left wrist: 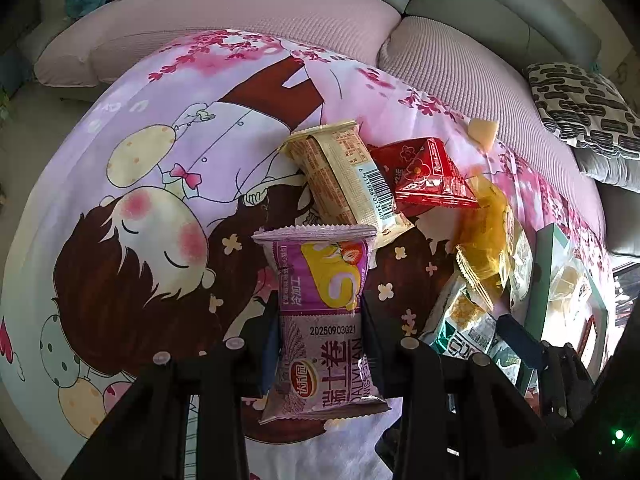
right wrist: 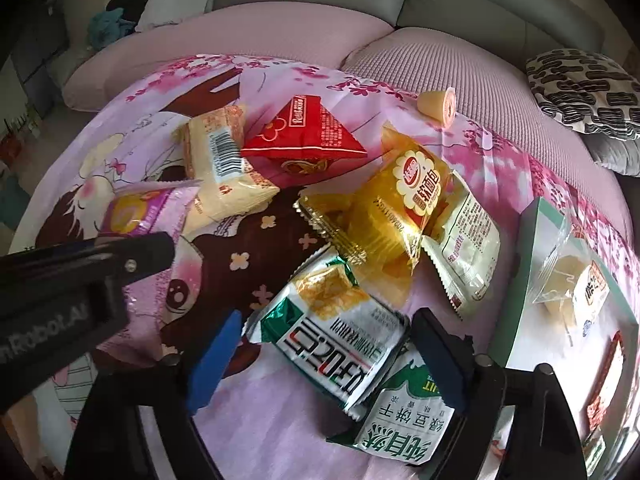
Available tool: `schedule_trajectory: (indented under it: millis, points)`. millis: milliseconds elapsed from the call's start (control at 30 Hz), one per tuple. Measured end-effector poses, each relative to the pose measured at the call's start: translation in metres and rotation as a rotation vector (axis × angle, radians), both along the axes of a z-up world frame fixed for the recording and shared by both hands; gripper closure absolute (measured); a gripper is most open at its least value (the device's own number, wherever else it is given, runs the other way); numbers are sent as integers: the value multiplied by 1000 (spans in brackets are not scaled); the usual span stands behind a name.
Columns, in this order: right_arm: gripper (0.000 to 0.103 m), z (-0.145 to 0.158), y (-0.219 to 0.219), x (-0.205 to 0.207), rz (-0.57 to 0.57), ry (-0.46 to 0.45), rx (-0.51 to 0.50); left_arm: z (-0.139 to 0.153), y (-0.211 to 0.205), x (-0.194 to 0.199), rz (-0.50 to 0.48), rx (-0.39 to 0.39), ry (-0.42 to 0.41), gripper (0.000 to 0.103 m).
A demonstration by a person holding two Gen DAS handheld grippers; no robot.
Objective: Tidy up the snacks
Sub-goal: 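Grasp the white-green biscuit pack with the right tool while the left holds the purple pack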
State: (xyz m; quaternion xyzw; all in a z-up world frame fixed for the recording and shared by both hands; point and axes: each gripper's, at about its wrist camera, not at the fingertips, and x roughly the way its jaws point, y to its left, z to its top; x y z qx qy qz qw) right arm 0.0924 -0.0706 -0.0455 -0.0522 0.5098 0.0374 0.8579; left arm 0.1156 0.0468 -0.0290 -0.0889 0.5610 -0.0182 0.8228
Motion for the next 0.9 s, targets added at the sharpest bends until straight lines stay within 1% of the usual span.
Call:
schedule_trajectory:
  millis: [167, 400, 600, 800, 833, 867, 900]
  points:
    - [24, -1, -2, 1, -24, -8, 10, -2, -1, 0, -2, 1, 3, 65]
    - [38, 2, -7, -6, -56, -37, 40, -2, -1, 1, -8, 3, 1, 65]
    - [40, 8, -10, -14, -68, -60, 76, -2, -2, 0, -16, 8, -4, 65]
    - [41, 22, -20, -25, -89, -98, 133, 1, -5, -1, -22, 11, -13, 65]
    - [42, 27, -22, -27, -94, -106, 142, 1, -5, -1, -22, 13, -15, 65]
    - [45, 30, -24, -30, -99, -115, 148, 3, -7, -2, -24, 15, -19, 65]
    - [65, 35, -26, -32, -104, -128, 155, 4, -8, -2, -29, 15, -23, 65]
